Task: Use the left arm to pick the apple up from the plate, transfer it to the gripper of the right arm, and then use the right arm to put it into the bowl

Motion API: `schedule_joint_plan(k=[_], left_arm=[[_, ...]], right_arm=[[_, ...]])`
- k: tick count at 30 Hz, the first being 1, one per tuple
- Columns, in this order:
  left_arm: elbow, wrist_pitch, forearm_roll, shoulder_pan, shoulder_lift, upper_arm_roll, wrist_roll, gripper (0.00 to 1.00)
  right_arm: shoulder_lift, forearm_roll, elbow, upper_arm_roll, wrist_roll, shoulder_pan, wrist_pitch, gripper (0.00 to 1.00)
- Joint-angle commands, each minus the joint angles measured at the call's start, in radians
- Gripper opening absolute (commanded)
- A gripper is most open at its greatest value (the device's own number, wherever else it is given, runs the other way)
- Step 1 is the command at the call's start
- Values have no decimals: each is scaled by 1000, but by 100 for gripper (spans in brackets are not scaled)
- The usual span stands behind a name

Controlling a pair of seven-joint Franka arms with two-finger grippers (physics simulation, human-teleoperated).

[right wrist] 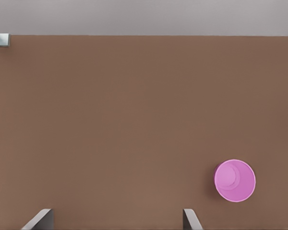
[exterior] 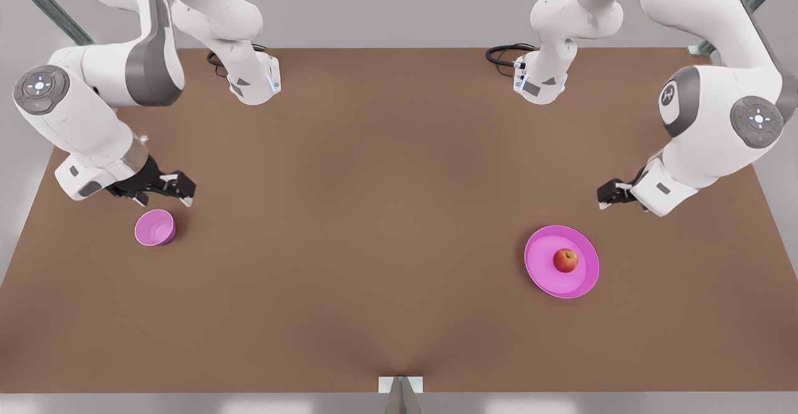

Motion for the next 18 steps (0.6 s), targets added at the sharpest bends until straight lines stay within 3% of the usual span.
schedule_joint_plan(k=[1, 3, 5, 7, 8, 14, 18], left_arm=[[1, 25, -1, 0, 2, 0, 30, 100], [1, 25, -1, -18, 47, -3, 36, 100], [-91, 233, -18, -18, 113, -1, 44, 100], [-275, 501, -18, -18, 119, -1, 90, 100], [-305, 567, -19, -18, 134, -1, 90, 100], [-493, 917, -21, 14, 222, -1, 153, 100], [-493, 948, -19, 31, 266, 0, 159, 100]], right_arm=[[2, 5, 5, -1, 12, 0, -29, 100], [2, 5, 3, 0, 12, 0, -30, 100], [-4, 3, -3, -4, 14, 12, -30, 100], [-31, 3, -38, -145, 9, 129, -30, 100], [-50, 3, -66, -162, 6, 136, -27, 100], [-41, 5, -64, -155, -9, 97, -20, 100], [-39, 6, -64, -155, -9, 97, -20, 100]])
